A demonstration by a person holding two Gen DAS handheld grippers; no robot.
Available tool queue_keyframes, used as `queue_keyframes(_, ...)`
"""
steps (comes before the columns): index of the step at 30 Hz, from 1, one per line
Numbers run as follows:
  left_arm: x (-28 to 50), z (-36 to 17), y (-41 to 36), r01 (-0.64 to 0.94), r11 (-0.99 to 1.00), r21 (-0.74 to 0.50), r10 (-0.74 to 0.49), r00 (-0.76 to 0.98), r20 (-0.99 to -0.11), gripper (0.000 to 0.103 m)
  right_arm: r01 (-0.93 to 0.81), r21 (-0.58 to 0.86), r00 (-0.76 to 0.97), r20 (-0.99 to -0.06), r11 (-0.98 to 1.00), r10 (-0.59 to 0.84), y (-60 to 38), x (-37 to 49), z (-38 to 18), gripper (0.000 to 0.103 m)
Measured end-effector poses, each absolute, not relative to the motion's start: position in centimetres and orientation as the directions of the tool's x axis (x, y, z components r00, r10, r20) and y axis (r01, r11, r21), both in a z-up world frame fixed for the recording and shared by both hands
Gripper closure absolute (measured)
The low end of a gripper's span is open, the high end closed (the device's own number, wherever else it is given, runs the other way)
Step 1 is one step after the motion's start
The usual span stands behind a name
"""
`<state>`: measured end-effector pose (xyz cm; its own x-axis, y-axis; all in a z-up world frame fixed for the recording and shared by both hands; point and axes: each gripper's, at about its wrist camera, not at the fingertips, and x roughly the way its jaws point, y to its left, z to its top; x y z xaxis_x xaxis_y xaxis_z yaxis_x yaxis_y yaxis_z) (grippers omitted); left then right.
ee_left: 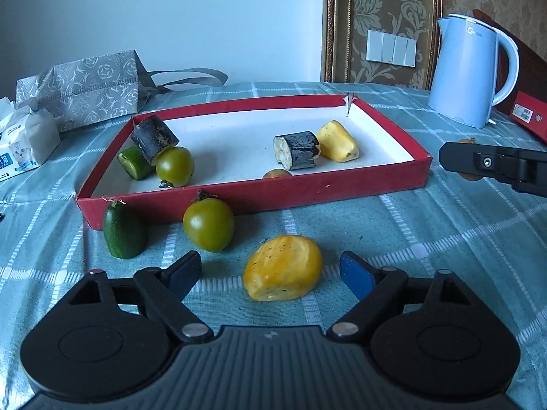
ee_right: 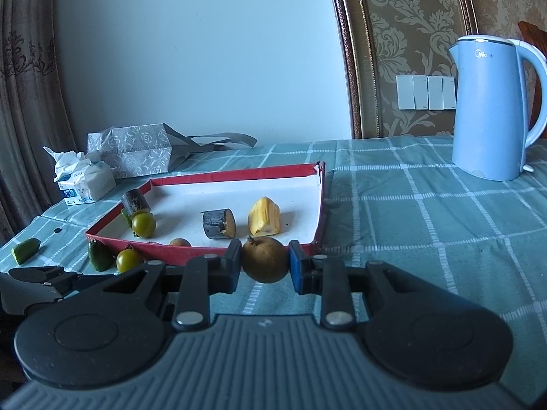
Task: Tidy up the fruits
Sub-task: 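Grasp the yellow mango chunk with the left tool while the right tool holds the longan, then carry the longan toward the red tray with the right tool while the left tool holds the mango chunk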
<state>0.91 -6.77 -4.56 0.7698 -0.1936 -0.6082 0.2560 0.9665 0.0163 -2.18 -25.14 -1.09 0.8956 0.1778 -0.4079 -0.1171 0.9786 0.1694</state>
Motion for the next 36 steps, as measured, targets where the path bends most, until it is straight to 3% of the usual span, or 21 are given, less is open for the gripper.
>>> queue_keyframes(7,0.7,-4.5,-7.0,0.275,0.961,0.013,-0.213,0.772,-0.599,0.024,-0.110,0.170,0.895,-0.413,0.979,0.172,-25.1,-2.1,-1.2,0.076)
queue_keyframes(20,0.1,-4.5,-7.1,0.288,0.957,0.022,-0.224,0.786,-0.576,0.061,-0.093,0.173,0.889,-0.429,0.981,0.160,-25.3,-1.6,-1.7,0.076)
queue_keyframes(36,-1.0,-3.7,-5.8,0.268,0.963,0.003,-0.224,0.811,-0.540,0.062,-0.083,0.169,0.889,-0.433,0.982,0.149,-25.5,-1.4,-2.1,0.076)
